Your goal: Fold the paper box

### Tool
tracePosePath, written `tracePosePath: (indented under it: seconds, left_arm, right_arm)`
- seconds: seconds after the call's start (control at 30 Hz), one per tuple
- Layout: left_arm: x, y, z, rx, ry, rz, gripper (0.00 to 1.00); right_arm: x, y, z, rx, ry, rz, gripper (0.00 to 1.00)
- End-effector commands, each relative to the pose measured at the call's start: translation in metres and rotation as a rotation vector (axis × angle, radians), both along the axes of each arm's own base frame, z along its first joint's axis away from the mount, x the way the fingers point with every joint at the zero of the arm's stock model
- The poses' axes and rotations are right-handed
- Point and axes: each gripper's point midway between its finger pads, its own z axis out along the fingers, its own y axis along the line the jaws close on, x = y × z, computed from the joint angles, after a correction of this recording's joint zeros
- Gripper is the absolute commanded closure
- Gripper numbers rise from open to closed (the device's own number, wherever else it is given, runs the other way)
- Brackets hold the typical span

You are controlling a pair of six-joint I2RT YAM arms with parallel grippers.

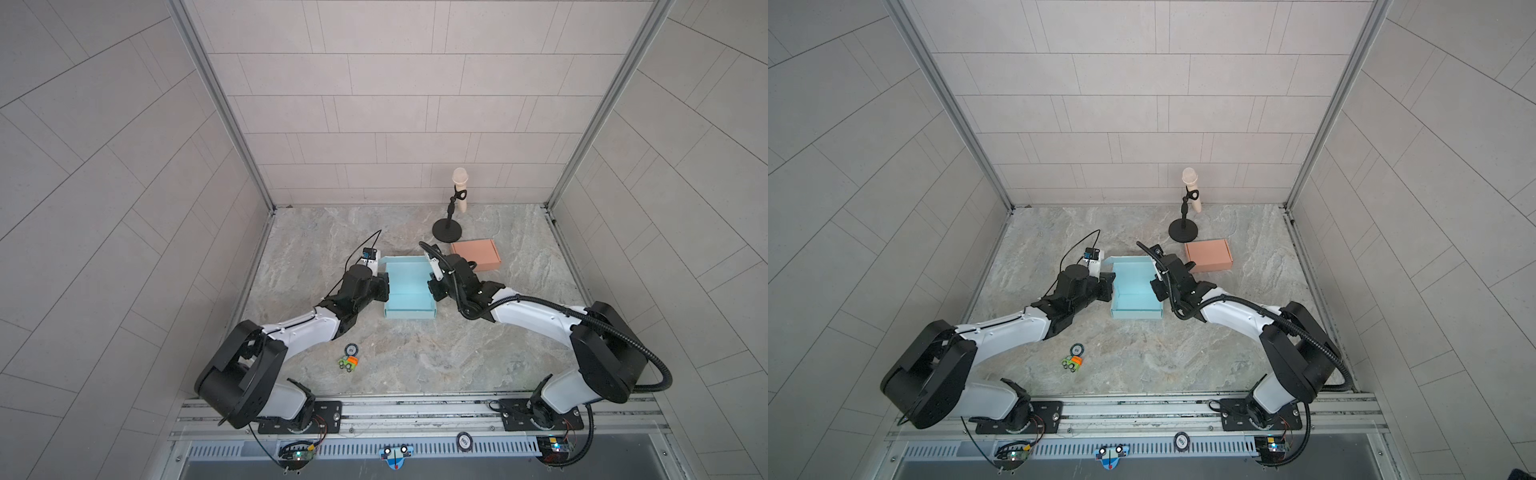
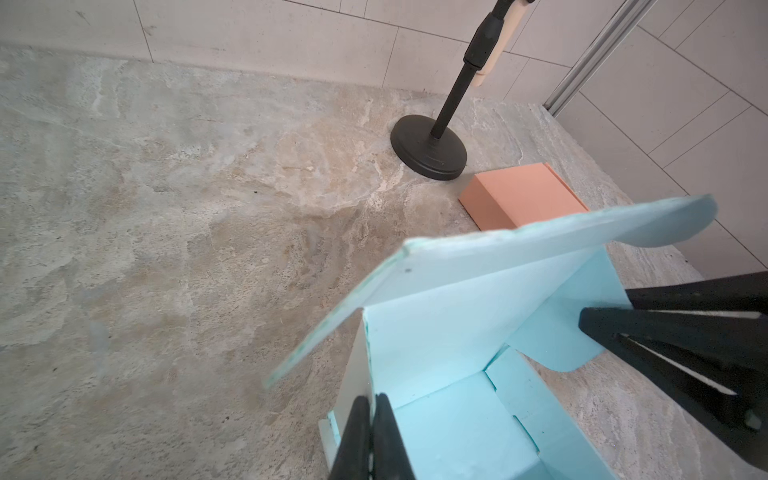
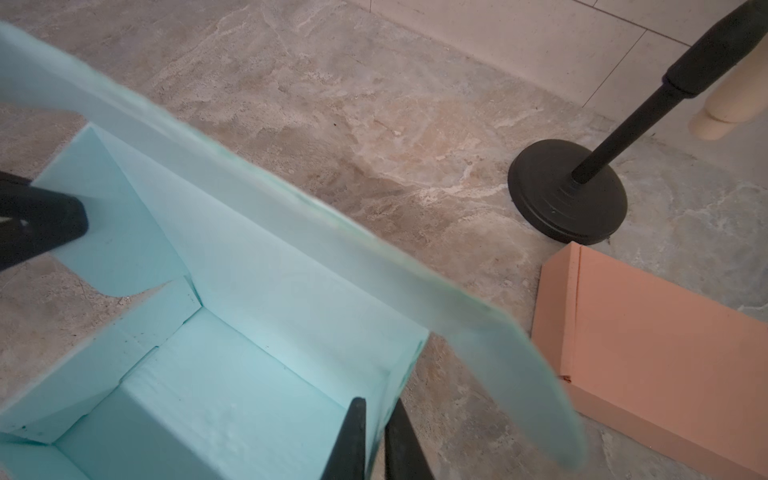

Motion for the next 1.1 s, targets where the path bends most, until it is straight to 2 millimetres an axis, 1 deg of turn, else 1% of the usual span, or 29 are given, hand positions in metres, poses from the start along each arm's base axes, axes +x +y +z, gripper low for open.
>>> tracePosePath:
  seconds: [0.0, 0.17, 0.33, 0.43, 0.6, 0.7, 0.87, 0.93, 1.07]
  left_arm:
    - [-0.017, -0.023, 0.009, -0.052, -0.069, -0.092, 0.95]
    - [-0.030, -0.024, -0.002, -0.038, -0.084, -0.084, 0.95]
    - [-0.040, -0.017, -0.015, -0.002, -0.089, -0.058, 0.96]
    - [-0.044, -0.012, -0.022, 0.028, -0.090, -0.041, 0.96]
    - [-0.054, -0.015, -0.027, 0.088, -0.108, -0.057, 0.95]
    - [-0.058, -0.015, -0.031, 0.125, -0.115, -0.055, 0.95]
    - [-0.070, -0.017, -0.045, 0.213, -0.114, -0.063, 0.95]
    - [-0.075, -0.019, -0.048, 0.239, -0.116, -0.068, 0.95]
    - [-0.078, -0.017, -0.055, 0.283, -0.119, -0.048, 0.94]
  right_arm:
    - [-0.013, 0.029, -0.001, 0.058, 0.017, 0.093, 0.86]
    - [-0.023, 0.034, 0.000, 0.039, 0.016, 0.106, 0.85]
    - [-0.032, 0.032, -0.004, 0.026, 0.016, 0.102, 0.85]
    - [-0.034, 0.031, -0.005, 0.026, 0.023, 0.088, 0.84]
    - [-0.040, 0.021, -0.008, 0.032, 0.041, 0.050, 0.80]
    - [-0.046, 0.011, -0.013, 0.038, 0.051, 0.016, 0.76]
    - [-0.055, 0.000, -0.019, 0.049, 0.070, -0.011, 0.71]
    - [-0.058, -0.002, -0.021, 0.055, 0.086, -0.017, 0.70]
    - [-0.065, -0.009, -0.021, 0.083, 0.092, -0.040, 0.62]
